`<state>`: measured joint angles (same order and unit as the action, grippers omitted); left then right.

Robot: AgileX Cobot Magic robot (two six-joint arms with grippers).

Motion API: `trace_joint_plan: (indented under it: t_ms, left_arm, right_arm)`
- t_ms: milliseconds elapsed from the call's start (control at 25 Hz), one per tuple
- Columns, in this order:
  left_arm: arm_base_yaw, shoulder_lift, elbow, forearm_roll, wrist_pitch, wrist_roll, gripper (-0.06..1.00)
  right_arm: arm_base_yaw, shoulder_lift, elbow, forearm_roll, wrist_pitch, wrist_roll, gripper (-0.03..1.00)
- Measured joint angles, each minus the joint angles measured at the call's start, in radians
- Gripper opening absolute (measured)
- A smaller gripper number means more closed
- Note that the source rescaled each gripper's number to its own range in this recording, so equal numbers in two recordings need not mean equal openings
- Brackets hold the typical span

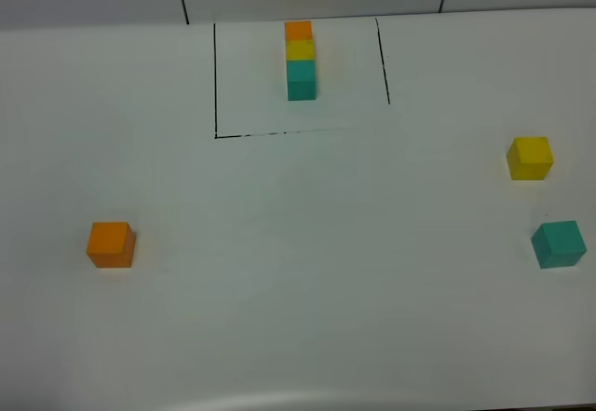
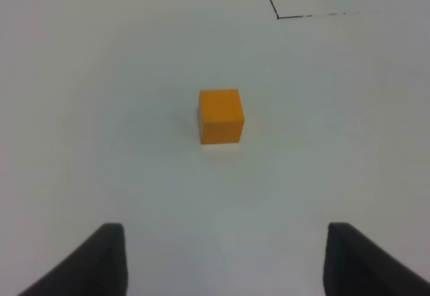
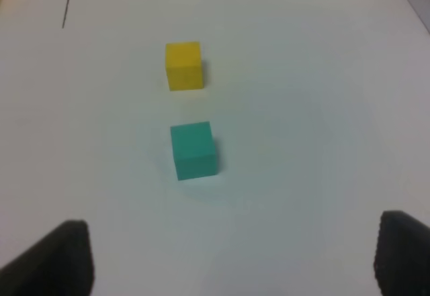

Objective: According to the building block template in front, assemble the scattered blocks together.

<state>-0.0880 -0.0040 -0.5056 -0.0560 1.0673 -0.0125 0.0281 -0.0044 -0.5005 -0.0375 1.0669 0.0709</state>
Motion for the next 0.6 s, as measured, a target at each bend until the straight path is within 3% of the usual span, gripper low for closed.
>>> trace_joint_plan:
  t_ms: [600]
  left_arm:
    - [0.000,0.000,0.000,0.000,0.000,0.000,0.34]
  right_arm:
    - [0.000,0.000,0.000,0.000,0.000,0.000,0.70]
